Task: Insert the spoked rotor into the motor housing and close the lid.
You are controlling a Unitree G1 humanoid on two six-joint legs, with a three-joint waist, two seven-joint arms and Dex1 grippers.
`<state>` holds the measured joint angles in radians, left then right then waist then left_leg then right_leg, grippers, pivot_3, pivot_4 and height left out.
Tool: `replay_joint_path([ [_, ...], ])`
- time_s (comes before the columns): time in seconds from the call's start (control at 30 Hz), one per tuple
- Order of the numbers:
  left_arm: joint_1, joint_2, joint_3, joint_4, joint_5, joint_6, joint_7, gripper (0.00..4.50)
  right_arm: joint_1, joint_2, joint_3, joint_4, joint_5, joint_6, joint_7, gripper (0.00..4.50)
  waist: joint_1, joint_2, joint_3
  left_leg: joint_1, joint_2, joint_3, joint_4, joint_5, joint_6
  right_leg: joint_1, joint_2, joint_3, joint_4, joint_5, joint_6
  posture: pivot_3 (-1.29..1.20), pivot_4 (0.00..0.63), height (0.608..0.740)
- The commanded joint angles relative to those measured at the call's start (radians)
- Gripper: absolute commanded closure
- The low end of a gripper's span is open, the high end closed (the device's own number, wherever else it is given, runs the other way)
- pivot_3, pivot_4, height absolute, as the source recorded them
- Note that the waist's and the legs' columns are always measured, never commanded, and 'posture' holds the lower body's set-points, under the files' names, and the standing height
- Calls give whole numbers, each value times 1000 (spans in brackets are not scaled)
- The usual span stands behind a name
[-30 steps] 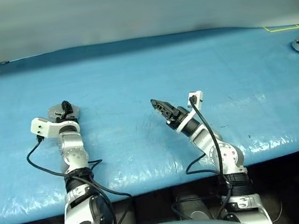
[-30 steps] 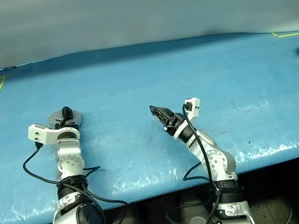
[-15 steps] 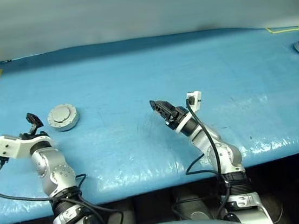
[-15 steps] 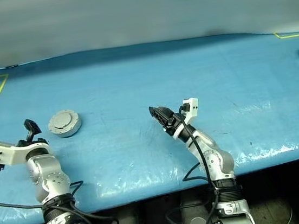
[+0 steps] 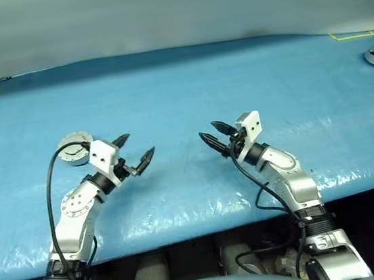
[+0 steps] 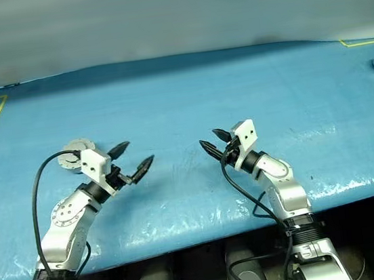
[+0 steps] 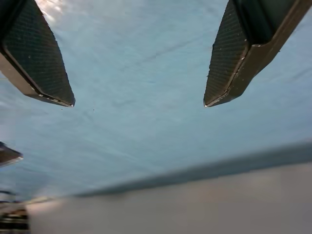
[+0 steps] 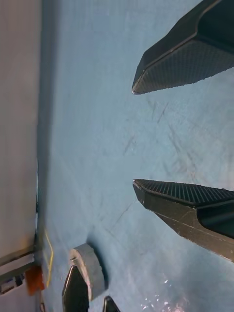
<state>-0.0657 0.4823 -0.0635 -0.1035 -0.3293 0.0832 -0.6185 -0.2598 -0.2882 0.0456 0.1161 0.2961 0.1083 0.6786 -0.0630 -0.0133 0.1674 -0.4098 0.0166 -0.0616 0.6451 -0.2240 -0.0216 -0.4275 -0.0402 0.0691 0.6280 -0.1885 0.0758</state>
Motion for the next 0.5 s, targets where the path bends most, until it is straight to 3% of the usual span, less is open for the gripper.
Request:
replay_joint_path([
  [0.03, -1, 4, -28, -23, 13, 7, -59, 0, -2, -54, 38, 4, -90, -65, 24, 765, 2, 0, 0, 0, 0, 0, 0, 0, 0, 0, 0, 0, 0, 0, 0, 0, 150, 740],
  [0.1, 2, 0, -36, -14, 13, 29, -71, 0, 3, -62, 44, 8, -115, -72, 7, 47, 3, 0, 0, 0, 0, 0, 1, 0, 0, 0, 0, 0, 0, 0, 0, 0, 150, 740],
  [0.5, 12, -30, -35, -13, 25, 34, -96, 0, 10, -33, 53, 12, -158, -101, -34, 47, 5, 0, 0, 0, 0, 0, 2, 0, 0, 1, 0, 0, 0, 0, 1, 0, 150, 740],
])
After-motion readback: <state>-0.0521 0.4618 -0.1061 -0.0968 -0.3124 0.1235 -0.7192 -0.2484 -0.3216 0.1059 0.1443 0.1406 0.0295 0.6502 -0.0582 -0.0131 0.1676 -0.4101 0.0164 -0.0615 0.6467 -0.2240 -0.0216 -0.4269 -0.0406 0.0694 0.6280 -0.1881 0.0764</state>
